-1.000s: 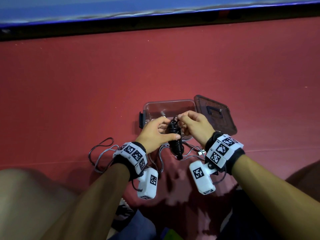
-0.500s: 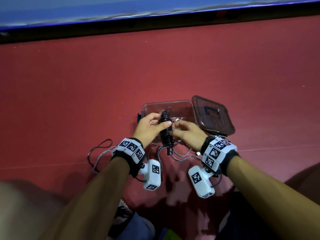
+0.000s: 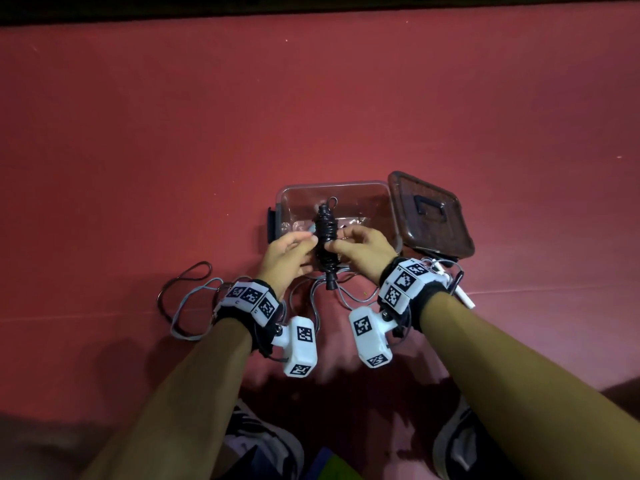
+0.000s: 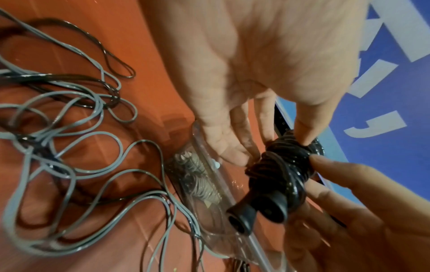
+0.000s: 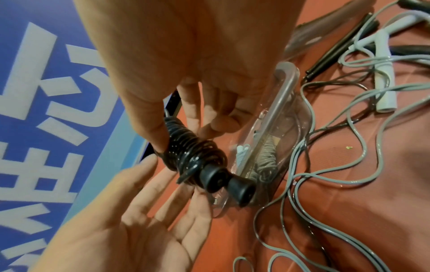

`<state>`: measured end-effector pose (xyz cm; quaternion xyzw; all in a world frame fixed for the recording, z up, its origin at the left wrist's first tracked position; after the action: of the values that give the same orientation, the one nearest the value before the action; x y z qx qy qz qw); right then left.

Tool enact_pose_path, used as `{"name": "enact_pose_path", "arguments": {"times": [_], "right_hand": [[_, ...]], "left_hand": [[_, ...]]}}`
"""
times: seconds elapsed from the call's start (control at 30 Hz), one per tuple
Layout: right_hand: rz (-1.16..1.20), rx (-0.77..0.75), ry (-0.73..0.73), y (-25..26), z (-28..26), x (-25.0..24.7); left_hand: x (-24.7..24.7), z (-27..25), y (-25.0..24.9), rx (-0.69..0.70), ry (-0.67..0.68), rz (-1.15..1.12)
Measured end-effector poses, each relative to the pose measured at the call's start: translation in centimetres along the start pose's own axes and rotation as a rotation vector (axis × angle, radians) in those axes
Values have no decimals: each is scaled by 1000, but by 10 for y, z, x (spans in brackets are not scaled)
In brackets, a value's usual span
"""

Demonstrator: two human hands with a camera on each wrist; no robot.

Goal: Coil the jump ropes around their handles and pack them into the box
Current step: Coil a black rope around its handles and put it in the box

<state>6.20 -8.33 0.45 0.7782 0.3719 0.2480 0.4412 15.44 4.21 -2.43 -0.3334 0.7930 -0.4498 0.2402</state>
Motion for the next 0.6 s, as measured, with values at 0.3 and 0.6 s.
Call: {"name": "enact_pose_path", "arguments": {"times": [0.3,0.6], "right_hand": [[55,71,-76,-34,46,1],[-109,45,-47,-41,75,10]], "left_hand": [[-6,32,19,-51,-30,18],[-18,60,26,-70,-99,74]]}}
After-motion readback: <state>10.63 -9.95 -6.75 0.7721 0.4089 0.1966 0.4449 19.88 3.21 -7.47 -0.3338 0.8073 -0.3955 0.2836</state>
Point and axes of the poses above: each hand's wrist, its own z-axis towards the middle knuckle, its own x-axis out of the palm, y = z × x, the point moved 10 cm from there along z, towards the middle knuckle, and after that the axes turned 9 degrees about z, right-handed, at the moved point
